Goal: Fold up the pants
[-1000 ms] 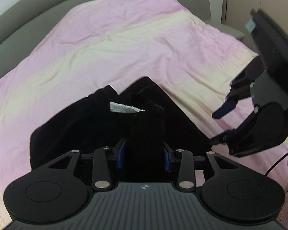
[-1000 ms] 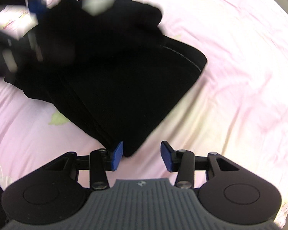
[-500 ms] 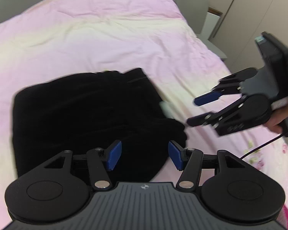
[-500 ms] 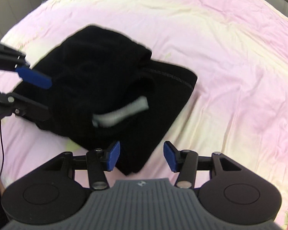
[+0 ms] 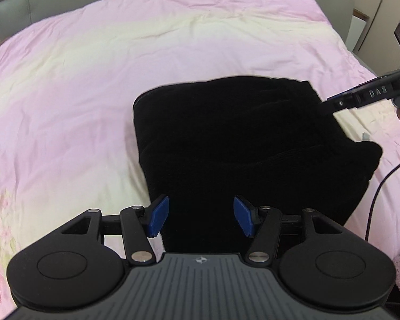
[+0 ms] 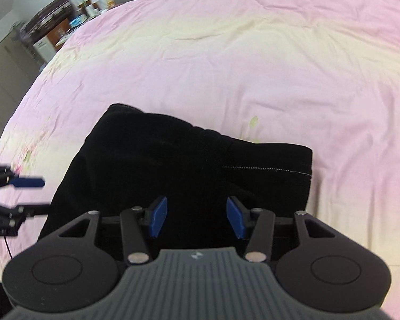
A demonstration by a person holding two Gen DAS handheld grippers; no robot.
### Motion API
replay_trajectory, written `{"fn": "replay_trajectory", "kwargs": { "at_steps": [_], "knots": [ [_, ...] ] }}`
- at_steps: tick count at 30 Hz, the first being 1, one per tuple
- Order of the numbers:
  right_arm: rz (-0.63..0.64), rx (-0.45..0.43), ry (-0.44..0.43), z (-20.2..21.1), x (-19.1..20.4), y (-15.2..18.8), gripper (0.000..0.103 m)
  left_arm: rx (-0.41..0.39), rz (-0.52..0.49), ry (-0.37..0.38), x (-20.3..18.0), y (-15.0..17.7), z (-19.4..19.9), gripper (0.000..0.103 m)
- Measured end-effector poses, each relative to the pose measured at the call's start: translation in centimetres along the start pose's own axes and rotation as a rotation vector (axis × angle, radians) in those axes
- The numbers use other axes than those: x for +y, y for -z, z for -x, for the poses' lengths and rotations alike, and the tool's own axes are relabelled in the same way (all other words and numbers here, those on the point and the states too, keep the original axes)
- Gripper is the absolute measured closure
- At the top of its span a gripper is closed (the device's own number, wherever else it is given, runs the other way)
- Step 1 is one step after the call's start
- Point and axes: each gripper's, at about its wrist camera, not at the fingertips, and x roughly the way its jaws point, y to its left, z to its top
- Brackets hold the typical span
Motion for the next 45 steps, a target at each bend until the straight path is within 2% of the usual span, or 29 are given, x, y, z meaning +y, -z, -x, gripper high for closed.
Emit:
{"fn": "replay_trajectory", "kwargs": {
  "at_steps": [3, 6, 8, 9, 11, 13, 17, 19, 24, 27, 29, 30, 31, 33, 34, 36, 37, 38, 42, 44, 45],
  "knots": [
    [-0.069, 0.011, 0.002, -2.4, -0.6, -0.9, 0.055, 0.025, 0.024, 0.020, 0.9, 0.7, -1.2, 0.037],
    [-0.148, 0.015, -0.044, -4.0, -1.0, -1.2, 0.056, 0.037, 0.040, 0.037, 1.4, 1.3, -1.9, 0.037],
    [-0.138, 0.027, -0.047, -4.5, -0.4, -1.2, 0.070, 0.036, 0.055, 0.041, 1.7, 1.5, -2.0, 0.037],
    [-0.116, 0.027, -0.023, -4.1, 0.0, -1.1, 0.082, 0.034, 0.060, 0.045, 1.8, 1.5, -2.0, 0.037],
    [-0.091, -0.004, -0.017, -2.8, 0.6, -0.6, 0.095, 0.027, 0.065, 0.056, 2.0, 1.6, -1.6, 0.037],
    [-0.044, -0.044, -0.036, -0.3, 1.5, 0.0, 0.100, 0.019, 0.063, 0.076, 2.2, 1.8, -0.8, 0.039],
    [0.020, -0.100, -0.052, 5.1, 3.2, 1.9, 0.102, 0.020, 0.038, 0.135, 2.1, 2.3, 0.5, 0.042],
    [0.031, -0.099, -0.020, 6.3, 3.0, 3.1, 0.102, 0.029, 0.012, 0.138, 1.8, 2.7, 1.0, 0.042],
    [-0.083, 0.001, 0.084, 3.1, -1.4, 6.1, 0.103, 0.105, -0.053, 0.149, 0.9, 4.2, 1.5, 0.035],
    [-0.128, 0.007, 0.096, 0.9, -2.9, 7.4, 0.102, 0.162, -0.086, 0.148, 0.6, 5.3, 1.5, 0.028],
    [-0.134, -0.005, 0.102, 0.1, -3.0, 7.3, 0.101, 0.185, -0.072, 0.132, 0.6, 5.8, 1.0, 0.028],
    [-0.140, -0.006, 0.105, -0.2, -3.1, 7.1, 0.101, 0.199, -0.044, 0.139, 0.8, 6.0, 0.5, 0.038],
    [-0.153, -0.004, 0.106, -0.5, -3.3, 7.0, 0.100, 0.217, -0.014, 0.164, 0.9, 6.1, 0.0, 0.046],
    [-0.171, 0.002, 0.094, -0.7, -3.6, 6.9, 0.098, 0.225, -0.009, 0.130, 0.5, 6.2, -1.0, 0.053],
    [-0.182, -0.003, 0.083, -0.5, -3.8, 6.9, 0.093, 0.232, -0.029, 0.105, 0.0, 6.4, -1.4, 0.054],
    [-0.217, -0.015, 0.060, 0.1, -4.4, 6.9, 0.079, 0.236, -0.061, 0.071, -0.8, 6.7, -1.9, 0.056],
    [-0.249, -0.021, 0.061, 0.5, -4.7, 7.1, 0.056, 0.235, -0.080, 0.063, -1.0, 6.7, -1.9, 0.057],
    [-0.275, -0.026, 0.053, 0.7, -5.1, 7.2, 0.042, 0.234, -0.096, 0.060, -1.2, 6.8, -1.8, 0.057],
    [-0.398, -0.005, -0.072, -0.3, -6.7, 8.1, 0.041, 0.240, -0.126, 0.064, -1.3, 6.8, -1.5, 0.058],
    [-0.429, -0.015, -0.092, -1.4, -7.1, 8.3, 0.032, 0.246, -0.126, 0.063, -1.3, 6.7, -1.7, 0.058],
    [-0.447, -0.011, -0.108, -2.0, -7.3, 8.3, 0.031, 0.250, -0.129, 0.061, -1.4, 6.5, -1.8, 0.058]
  ]
}}
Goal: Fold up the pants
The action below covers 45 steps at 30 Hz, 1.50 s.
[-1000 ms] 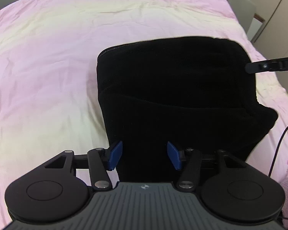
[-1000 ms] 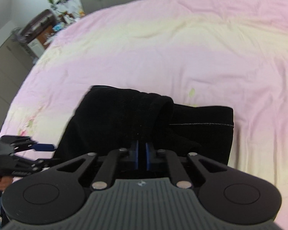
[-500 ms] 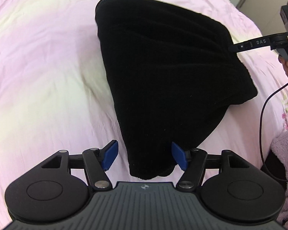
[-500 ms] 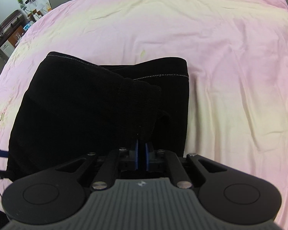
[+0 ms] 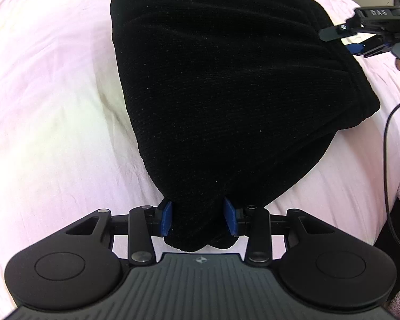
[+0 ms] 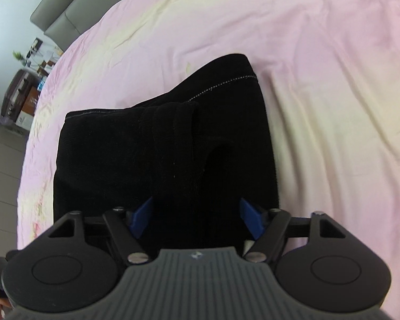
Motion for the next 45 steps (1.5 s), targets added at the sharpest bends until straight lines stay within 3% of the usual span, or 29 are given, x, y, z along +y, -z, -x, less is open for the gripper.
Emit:
{"fn": "replay_trajectory", "kwargs": {
  "at_steps": [3, 5, 10, 14, 17, 19, 23, 26, 29, 33, 37, 45],
  "knots": [
    [-0.051, 0.012, -0.036, -1.4, -0.7, -0.3, 0.035, 0.014, 0.004, 0.003, 0.5, -0.3, -0.3, 0.058],
    [-0.085, 0.015, -0.061, -1.6, -0.9, -0.2, 0.046, 0.023, 0.012, 0.004, 0.8, -0.7, -0.4, 0.058],
    [0.038, -0.025, -0.038, 0.4, 1.8, 0.4, 0.071, 0.034, 0.015, -0.010, -0.1, -1.5, -1.2, 0.058],
    [0.107, -0.060, -0.015, 2.7, 4.5, 0.4, 0.077, 0.030, 0.025, -0.021, -0.3, -1.6, -0.5, 0.053],
    [0.161, -0.082, -0.010, 4.8, 6.9, -0.2, 0.078, 0.013, -0.002, -0.022, -0.3, -2.0, 1.3, 0.050],
    [0.200, -0.099, -0.012, 6.2, 8.5, -1.0, 0.079, -0.041, -0.013, -0.029, 0.0, -2.5, 3.3, 0.048],
    [0.255, -0.141, -0.026, 9.1, 11.3, -3.1, 0.080, -0.186, 0.084, -0.040, 1.7, -4.8, 7.3, 0.048],
    [0.266, -0.174, 0.007, 10.6, 11.4, -4.6, 0.081, -0.269, 0.161, -0.083, 2.6, -6.8, 8.1, 0.049],
    [0.230, -0.173, 0.077, 10.8, 9.3, -5.6, 0.081, -0.305, 0.204, -0.104, 2.8, -8.8, 6.9, 0.054],
    [0.162, -0.132, 0.158, 8.3, 4.8, -5.9, 0.081, -0.310, 0.239, -0.092, 2.7, -11.2, 4.0, 0.065],
    [0.142, -0.081, 0.210, 4.6, 1.5, -5.3, 0.080, -0.296, 0.247, -0.089, 2.4, -12.8, 1.5, 0.068],
    [0.193, -0.028, 0.275, 1.3, 0.0, -6.2, 0.073, -0.185, 0.221, -0.140, 2.5, -13.2, -3.3, 0.072]
  ]
}}
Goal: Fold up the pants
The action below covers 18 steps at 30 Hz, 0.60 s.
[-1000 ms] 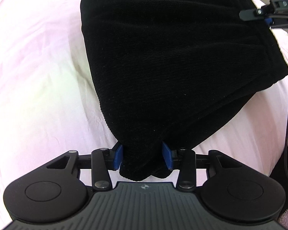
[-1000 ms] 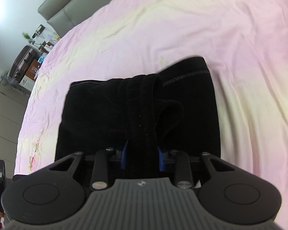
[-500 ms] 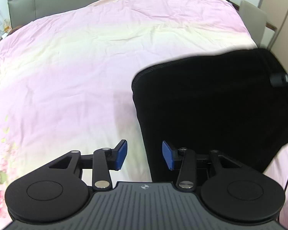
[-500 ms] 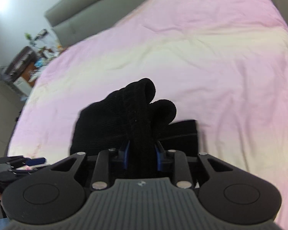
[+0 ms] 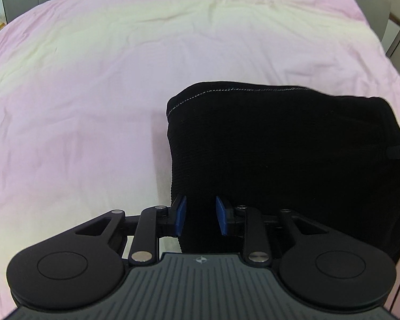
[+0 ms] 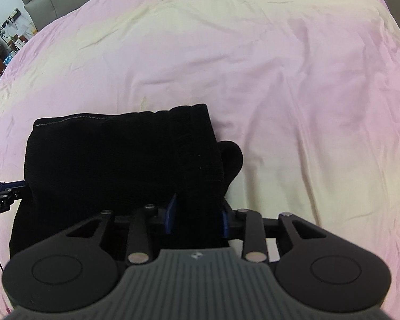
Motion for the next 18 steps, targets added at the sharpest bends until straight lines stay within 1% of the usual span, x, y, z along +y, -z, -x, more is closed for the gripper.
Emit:
{"fn": "replay_trajectory", "kwargs": {
  "at_steps": [2, 4, 5, 6, 8, 10, 12, 13, 15, 17, 18],
  "knots": [
    [-0.001, 0.005, 0.008, -0.5, 0.1, 0.0, 0.069, 0.013, 0.007, -0.004, 0.1, -0.2, -0.2, 0.072],
    [0.003, 0.005, 0.010, -0.2, 0.3, -0.3, 0.068, 0.024, 0.021, -0.008, 0.4, -0.3, 0.0, 0.072],
    [0.011, 0.001, 0.015, 0.2, 0.4, -0.4, 0.064, 0.023, 0.017, -0.018, 0.3, -0.4, 0.6, 0.071],
    [0.021, -0.008, 0.014, 0.7, 0.6, -0.4, 0.062, 0.013, 0.007, -0.031, 0.2, -0.2, 1.2, 0.069],
    [0.046, -0.031, 0.016, 2.3, 0.8, 0.2, 0.052, -0.025, -0.010, -0.049, 0.0, 0.6, 3.0, 0.069],
    [0.118, -0.079, 0.051, 4.2, 1.4, 1.1, 0.049, -0.065, -0.029, -0.029, -0.3, 1.8, 5.1, 0.065],
    [0.217, -0.144, 0.106, 6.3, 2.2, 2.8, 0.048, -0.101, -0.047, -0.005, -0.6, 3.3, 7.3, 0.052],
    [0.253, -0.171, 0.120, 7.3, 2.5, 3.7, 0.048, -0.118, -0.060, 0.005, -0.8, 4.2, 8.4, 0.049],
    [0.268, -0.204, 0.108, 8.7, 2.8, 5.4, 0.048, -0.142, -0.096, 0.024, -1.4, 6.2, 10.3, 0.040],
    [0.245, -0.215, 0.080, 9.6, 2.6, 7.4, 0.048, -0.143, -0.143, 0.029, -2.1, 8.5, 11.7, 0.037],
    [0.220, -0.224, 0.068, 10.0, 2.4, 8.4, 0.048, -0.141, -0.168, 0.031, -2.5, 9.7, 12.2, 0.034]
  ]
}}
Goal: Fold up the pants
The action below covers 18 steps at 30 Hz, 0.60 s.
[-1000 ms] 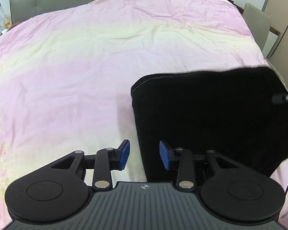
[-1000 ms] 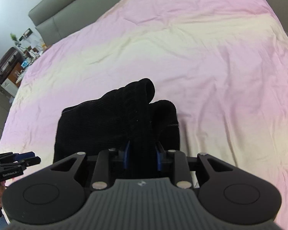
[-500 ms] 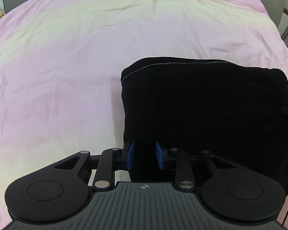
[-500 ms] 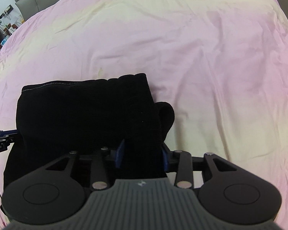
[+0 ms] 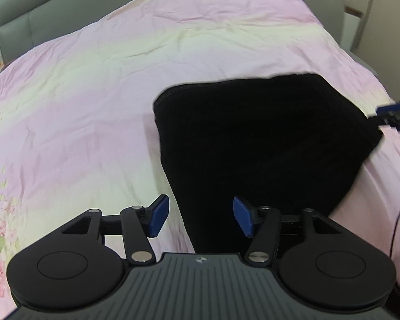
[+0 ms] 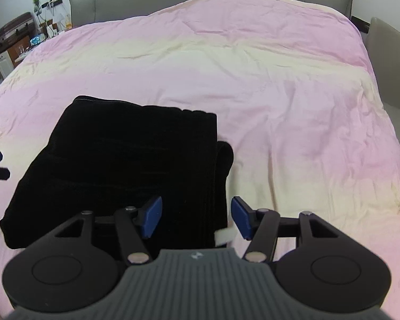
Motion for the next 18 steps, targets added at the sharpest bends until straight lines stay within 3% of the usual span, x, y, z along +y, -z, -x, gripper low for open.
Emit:
{"fn": "replay_trajectory", "kwargs": {
  "at_steps": [6, 9, 11, 13, 14, 15, 18],
  "knots": [
    [-0.146, -0.037, -0.035, 1.2, 0.6, 6.1, 0.048, 0.032, -0.102, -0.011, -3.5, 5.2, 0.9, 0.028],
    [-0.062, -0.079, -0.011, 1.0, 3.0, 8.4, 0.050, 0.035, -0.113, -0.083, -4.8, 6.3, -0.8, 0.028],
    [0.041, -0.142, 0.037, 1.2, 4.9, 9.4, 0.057, 0.013, -0.078, -0.113, -4.9, 6.5, -1.7, 0.032],
    [0.104, -0.200, 0.069, 1.3, 6.1, 9.7, 0.061, 0.002, -0.041, -0.131, -4.8, 6.8, -2.3, 0.057],
    [0.118, -0.219, 0.073, 1.4, 6.5, 9.8, 0.064, 0.002, -0.017, -0.144, -4.5, 7.0, -2.4, 0.074],
    [0.128, -0.230, 0.075, 1.3, 6.7, 9.7, 0.065, -0.001, 0.008, -0.137, -4.2, 7.0, -2.4, 0.083],
    [0.168, -0.256, 0.087, 1.7, 7.2, 9.4, 0.068, -0.031, 0.046, -0.155, -3.1, 7.1, -1.1, 0.089]
  ]
}}
